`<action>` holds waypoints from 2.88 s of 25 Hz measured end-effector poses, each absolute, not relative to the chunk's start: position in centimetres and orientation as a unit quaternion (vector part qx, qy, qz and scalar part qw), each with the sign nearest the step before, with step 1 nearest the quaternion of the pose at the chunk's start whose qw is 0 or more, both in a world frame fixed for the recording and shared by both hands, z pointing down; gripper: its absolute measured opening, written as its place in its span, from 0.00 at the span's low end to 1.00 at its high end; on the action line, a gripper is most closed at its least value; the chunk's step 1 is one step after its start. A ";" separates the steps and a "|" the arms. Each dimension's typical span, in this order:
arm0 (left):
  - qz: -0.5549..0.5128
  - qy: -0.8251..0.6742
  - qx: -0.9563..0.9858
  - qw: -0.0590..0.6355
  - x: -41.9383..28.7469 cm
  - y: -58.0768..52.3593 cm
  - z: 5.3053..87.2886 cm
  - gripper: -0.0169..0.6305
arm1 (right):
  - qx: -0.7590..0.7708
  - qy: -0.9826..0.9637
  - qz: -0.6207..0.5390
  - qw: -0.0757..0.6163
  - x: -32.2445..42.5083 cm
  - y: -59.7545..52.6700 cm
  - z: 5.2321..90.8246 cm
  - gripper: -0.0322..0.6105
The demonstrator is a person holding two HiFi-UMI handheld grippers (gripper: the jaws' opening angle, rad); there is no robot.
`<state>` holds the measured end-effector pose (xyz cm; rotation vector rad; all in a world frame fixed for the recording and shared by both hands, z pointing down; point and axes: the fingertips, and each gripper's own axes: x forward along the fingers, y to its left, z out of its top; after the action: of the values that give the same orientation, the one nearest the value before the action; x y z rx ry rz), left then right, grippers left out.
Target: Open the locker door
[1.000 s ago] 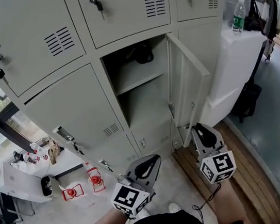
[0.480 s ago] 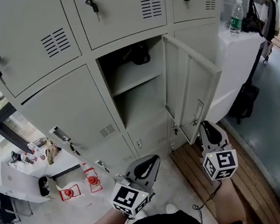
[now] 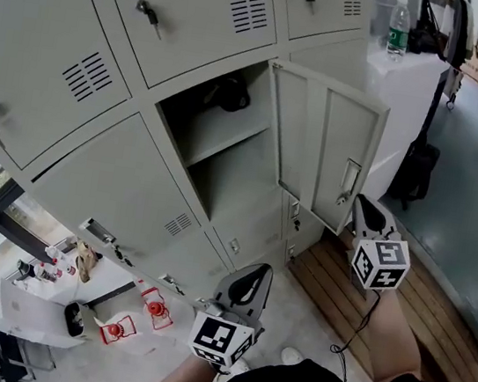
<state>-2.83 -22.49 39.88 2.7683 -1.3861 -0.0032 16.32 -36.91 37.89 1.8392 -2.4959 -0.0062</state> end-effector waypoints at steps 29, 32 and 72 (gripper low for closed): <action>-0.001 -0.464 0.885 0.032 -1.5 -23.2 40.2 0.05 | 0.596 -0.803 0.004 0.012 18.8 -38.8 37.4 0.14; -0.004 -0.467 0.884 0.029 -1.3 -23.4 40.1 0.05 | 0.592 -0.806 -0.010 0.002 18.9 -38.0 36.4 0.14; -0.014 -0.604 0.795 0.059 -16.2 -10.1 42.2 0.05 | 0.294 -0.954 0.023 0.059 -10.5 -16.5 41.3 0.13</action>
<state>-16.18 -10.14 42.22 2.4073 -1.8288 -0.0430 -10.50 -16.53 41.28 0.8915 -2.8881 0.0698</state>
